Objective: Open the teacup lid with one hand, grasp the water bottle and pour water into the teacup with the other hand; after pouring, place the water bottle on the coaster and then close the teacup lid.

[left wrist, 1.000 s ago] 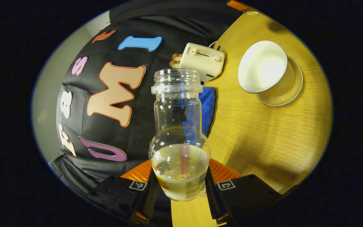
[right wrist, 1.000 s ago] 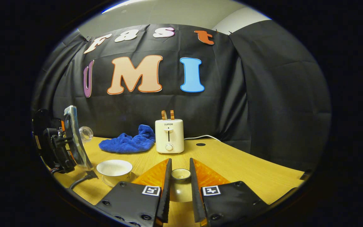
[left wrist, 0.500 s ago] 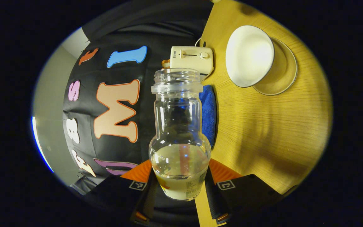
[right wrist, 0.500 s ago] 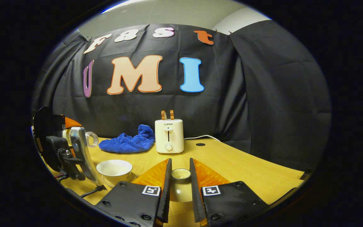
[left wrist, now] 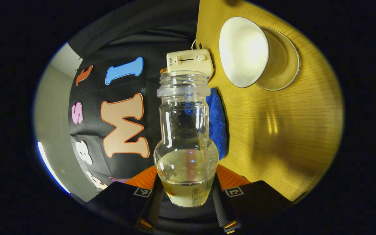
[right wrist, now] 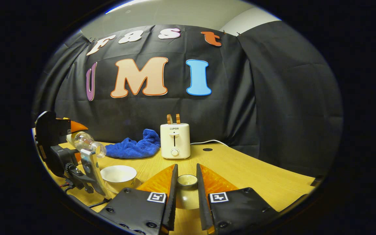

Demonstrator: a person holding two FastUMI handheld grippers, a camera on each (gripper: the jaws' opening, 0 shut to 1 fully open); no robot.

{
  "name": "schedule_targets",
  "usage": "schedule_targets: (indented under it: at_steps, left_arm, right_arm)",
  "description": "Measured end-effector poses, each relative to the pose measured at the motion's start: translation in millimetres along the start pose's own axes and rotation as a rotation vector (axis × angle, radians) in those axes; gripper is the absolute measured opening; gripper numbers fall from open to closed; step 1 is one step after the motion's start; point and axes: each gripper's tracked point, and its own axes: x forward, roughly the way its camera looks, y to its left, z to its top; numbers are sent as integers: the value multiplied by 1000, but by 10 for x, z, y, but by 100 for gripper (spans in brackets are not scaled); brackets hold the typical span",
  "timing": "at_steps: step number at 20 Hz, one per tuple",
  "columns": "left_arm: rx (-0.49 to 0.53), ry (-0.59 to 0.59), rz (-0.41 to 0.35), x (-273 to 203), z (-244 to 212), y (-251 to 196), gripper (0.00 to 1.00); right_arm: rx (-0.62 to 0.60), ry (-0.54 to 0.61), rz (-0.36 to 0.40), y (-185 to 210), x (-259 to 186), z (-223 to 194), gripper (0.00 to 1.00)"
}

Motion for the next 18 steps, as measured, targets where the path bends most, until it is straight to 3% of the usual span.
schedule_targets:
  at_steps: [5,18]
  left_arm:
    - [75,-12,29,-6,30,142,65]
    - [147,-20,56,-4,-4,309,65]
  right_arm:
    - [0,0,0,3,-3,5,34]
    - [-1,0,-2,-9,-2,6,34]
